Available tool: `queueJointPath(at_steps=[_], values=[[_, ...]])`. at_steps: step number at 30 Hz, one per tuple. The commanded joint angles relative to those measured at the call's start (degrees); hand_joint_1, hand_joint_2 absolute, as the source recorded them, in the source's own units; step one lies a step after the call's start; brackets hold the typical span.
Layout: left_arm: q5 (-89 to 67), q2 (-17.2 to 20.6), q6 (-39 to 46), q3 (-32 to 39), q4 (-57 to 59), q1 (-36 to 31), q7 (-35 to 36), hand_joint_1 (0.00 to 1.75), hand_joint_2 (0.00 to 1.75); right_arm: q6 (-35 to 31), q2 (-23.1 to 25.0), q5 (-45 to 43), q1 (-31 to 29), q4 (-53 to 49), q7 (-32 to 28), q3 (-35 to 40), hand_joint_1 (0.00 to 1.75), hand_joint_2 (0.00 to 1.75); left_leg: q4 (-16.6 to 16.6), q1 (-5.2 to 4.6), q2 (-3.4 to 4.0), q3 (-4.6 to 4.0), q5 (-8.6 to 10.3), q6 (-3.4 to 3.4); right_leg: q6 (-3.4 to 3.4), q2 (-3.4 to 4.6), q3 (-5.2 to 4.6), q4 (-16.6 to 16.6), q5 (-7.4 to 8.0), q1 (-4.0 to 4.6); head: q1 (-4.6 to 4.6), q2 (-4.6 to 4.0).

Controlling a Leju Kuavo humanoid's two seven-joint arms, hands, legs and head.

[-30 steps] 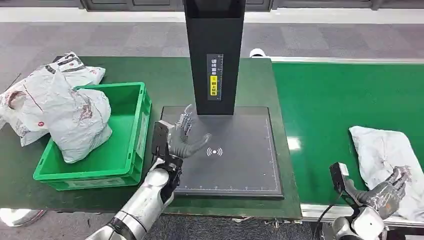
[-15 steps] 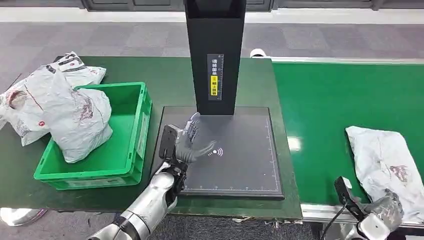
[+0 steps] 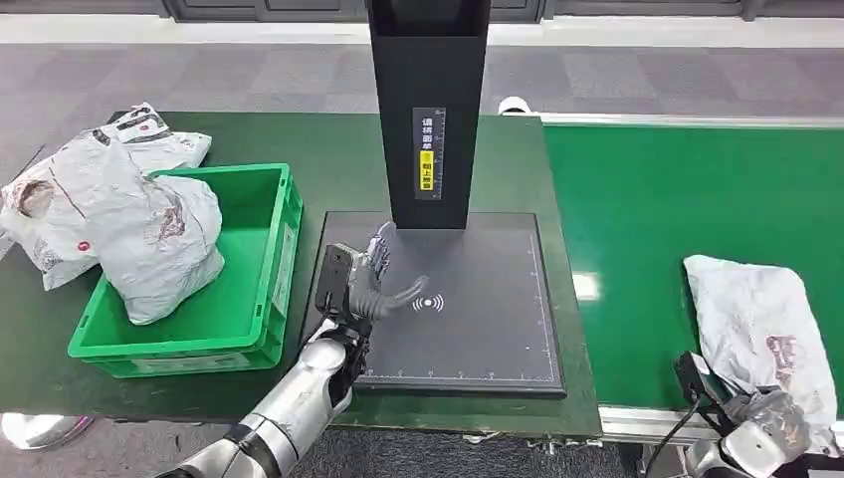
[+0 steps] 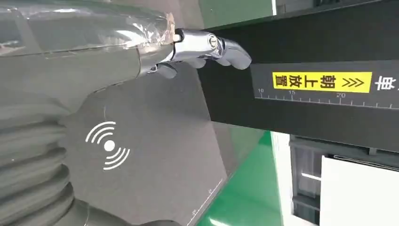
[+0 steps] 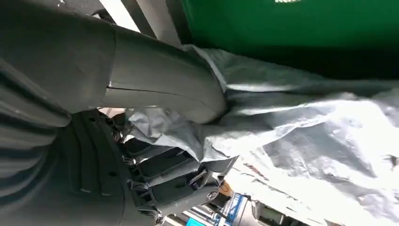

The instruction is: Moved the parcel from conveyor to table for the left to box.

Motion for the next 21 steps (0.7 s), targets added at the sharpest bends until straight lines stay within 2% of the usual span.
queueJointPath(at_steps=[1,2,3,5,6,7,8,9,10,11,12,13,15,18,21], values=[[0.85,1.69,-0.88,1.55,2.43,-1.76,0.32,0.0,1.75,-6.81,1.65,-0.97,-4.98,3.41,-6.1,-3.84,1.75,1.75,-0.1,0.03,0.12,0.23,-0.04,-0.01,-0.04,0.12,0.21,-0.13,0.01,0.04,0.02,0.0],[0.72,1.77,-0.44,1.89,1.84,-1.43,0.34,0.0,1.75,-11.77,2.54,-2.55,-5.63,2.45,-10.42,-4.22,1.75,1.75,-0.05,0.02,0.22,0.14,-0.04,-0.01,-0.04,0.22,0.08,-0.07,0.03,0.02,0.02,0.0],[0.56,1.81,0.02,2.07,1.58,-1.28,0.34,0.0,1.75,-13.05,3.33,-3.85,-5.62,0.26,-13.17,-4.7,1.75,1.75,-0.04,-0.02,0.17,0.08,-0.03,0.0,-0.03,0.17,0.04,-0.02,0.02,-0.02,0.02,0.0],[0.97,1.37,1.46,3.62,0.95,-1.2,0.27,0.0,1.75,-13.05,9.66,-9.29,-2.84,-16.52,-28.35,-8.32,1.75,1.75,-0.03,-0.01,0.3,0.04,-0.05,-0.01,-0.03,0.3,0.01,-0.01,0.05,-0.01,0.02,0.0],[0.6,1.28,2.19,3.74,0.79,-1.31,-0.17,0.0,1.75,-13.05,11.63,-11.55,-2.84,-18.8,-33.1,-9.42,1.75,1.75,-0.05,0.0,0.51,0.07,-0.08,-0.02,-0.06,0.51,-0.04,-0.01,0.09,-0.01,0.02,0.0],[0.74,1.0,1.76,4.06,0.18,-1.45,-1.12,0.0,1.75,-13.05,15.31,-14.54,-2.67,-22.11,-39.75,-9.68,1.75,1.75,-0.05,-0.01,0.38,0.04,-0.05,-0.02,-0.05,0.38,-0.03,0.02,0.07,-0.02,0.02,0.0],[0.0,1.09,2.53,4.06,-0.54,-1.61,-1.85,0.0,1.75,-13.05,18.51,-20.15,-2.26,-24.17,-45.74,-7.15,1.75,1.75,-0.01,0.03,0.37,-0.04,-0.03,-0.02,-0.05,0.38,-0.09,0.02,0.09,0.02,0.02,0.0],[-0.73,1.25,3.06,4.15,-1.25,-1.65,-2.32,0.0,1.75,-11.65,20.21,-25.03,-0.52,-26.82,-46.35,-1.11,1.75,1.75,-0.05,0.08,0.71,0.07,-0.07,-0.07,-0.12,0.73,-0.1,0.0,0.15,0.08,0.02,0.0],[-1.05,1.37,3.0,4.45,-1.63,-1.79,-2.2,0.0,1.75,-9.75,20.63,-28.63,1.9,-31.9,-42.59,5.55,1.75,1.75,-0.02,0.06,0.47,-0.01,-0.04,-0.06,-0.1,0.49,-0.08,0.07,0.09,0.05,0.02,0.0],[-2.1,1.71,4.83,4.88,-1.94,-2.16,-2.85,0.0,1.75,-6.31,20.76,-35.47,5.19,-39.38,-44.21,14.85,1.75,1.75,-0.1,0.14,0.73,0.15,-0.07,-0.14,-0.19,0.74,-0.04,0.01,0.12,0.13,0.0,0.0],[-2.03,1.9,4.52,5.35,-2.19,-2.35,-2.89,0.0,1.75,-3.86,20.9,-38.72,6.68,-43.07,-42.82,20.44,1.75,1.75,-0.06,0.16,0.53,0.1,-0.02,-0.13,-0.18,0.52,-0.05,0.01,0.11,0.2,0.0,0.0],[-2.37,1.91,5.48,5.99,-2.37,-2.57,-2.92,0.0,1.75,-6.1,21.01,-36.94,7.96,-46.39,-41.06,26.44,1.75,1.75,-0.02,0.08,0.26,0.03,0.03,-0.1,-0.14,0.25,-0.07,0.08,0.05,0.18,0.0,0.0],[-3.17,2.1,5.85,6.01,-2.8,-2.98,-3.11,0.0,1.75,-5.3,20.28,-37.87,8.21,-49.25,-38.23,33.86,1.75,1.75,-0.02,0.13,0.29,0.01,0.05,-0.17,-0.19,0.25,-0.1,0.12,0.03,0.26,0.0,0.0],[-3.94,2.33,7.39,5.92,-3.05,-4.06,-2.76,0.0,1.75,-5.2,20.04,-37.08,6.37,-50.31,-36.34,40.55,1.75,1.75,-0.05,0.13,0.27,-0.1,0.12,-0.25,-0.2,0.27,-0.24,0.18,0.04,0.24,0.0,0.0],[-4.81,2.75,9.31,5.54,-3.78,-4.32,-2.9,0.0,1.75,0.78,18.76,-39.84,4.65,-48.63,-34.04,47.59,1.75,1.75,-0.11,0.15,0.35,0.05,0.1,-0.28,-0.22,0.41,-0.15,0.15,0.02,0.25,0.0,0.0]])
